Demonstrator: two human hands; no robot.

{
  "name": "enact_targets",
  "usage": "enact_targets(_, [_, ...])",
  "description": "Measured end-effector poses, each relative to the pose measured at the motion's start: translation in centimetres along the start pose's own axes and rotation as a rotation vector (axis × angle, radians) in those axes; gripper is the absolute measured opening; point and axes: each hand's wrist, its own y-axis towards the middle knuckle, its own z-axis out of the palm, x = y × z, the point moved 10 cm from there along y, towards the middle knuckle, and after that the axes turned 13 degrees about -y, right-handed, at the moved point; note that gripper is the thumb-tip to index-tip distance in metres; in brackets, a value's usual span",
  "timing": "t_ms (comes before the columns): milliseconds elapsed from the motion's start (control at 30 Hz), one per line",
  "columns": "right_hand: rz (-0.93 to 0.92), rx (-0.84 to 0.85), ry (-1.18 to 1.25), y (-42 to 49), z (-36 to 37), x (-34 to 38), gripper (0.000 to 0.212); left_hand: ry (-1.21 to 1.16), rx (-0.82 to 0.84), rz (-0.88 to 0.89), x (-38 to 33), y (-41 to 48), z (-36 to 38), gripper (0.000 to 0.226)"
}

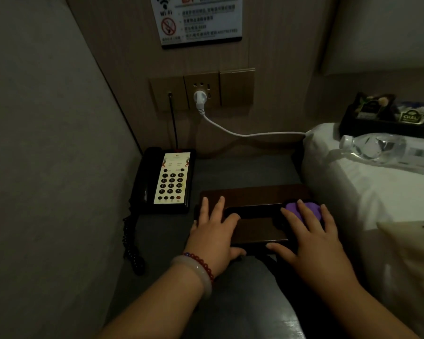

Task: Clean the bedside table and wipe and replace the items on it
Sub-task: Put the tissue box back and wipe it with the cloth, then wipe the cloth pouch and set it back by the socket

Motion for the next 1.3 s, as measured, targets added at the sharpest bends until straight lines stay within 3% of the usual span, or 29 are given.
enact_targets(133, [-0.015, -0.132, 0.148, 1.1, -1.1, 0.1, 0.051, 0.02, -0.07, -0.045, 1.8, 1.3, -2.0, 0.071])
enact_targets(367, [-0.08, -0.247, 0.116, 0.9, -2.9, 3.1, 0.058, 0.069, -0.103, -0.045, 1.5, 6.4, -4.7, 0.071])
enact_targets(633, [-0.028, 0.079, 0.084, -0.6, 2.4, 3.8, 0.053, 0.086, -0.059, -0.047, 2.9, 10.2, -5.4, 0.072])
enact_targets(733, [-0.013, 0.086, 0.037, -2.3, 4.7, 3.1, 0.035, 0.1, -0.082, -0.034, 3.1, 10.8, -5.7, 0.072])
enact_targets(800, [-0.026, 0.143, -0.047, -2.8, 6.3, 3.0, 0.062, 0.12, -0.096, -0.028, 3.1, 11.2, -5.9, 0.073])
enact_targets(1067, [-0.038, 0.112, -0.058, -2.8, 6.3, 3.2, 0.069, 0.169, -0.138, -0.047, 2.8, 10.3, -5.7, 0.082])
enact_targets(1300, [-0.046, 0.03, 0.008, -3.2, 5.5, 3.0, 0.049, 0.127, -0.216, 0.046, 1.1, 5.2, -4.8, 0.071])
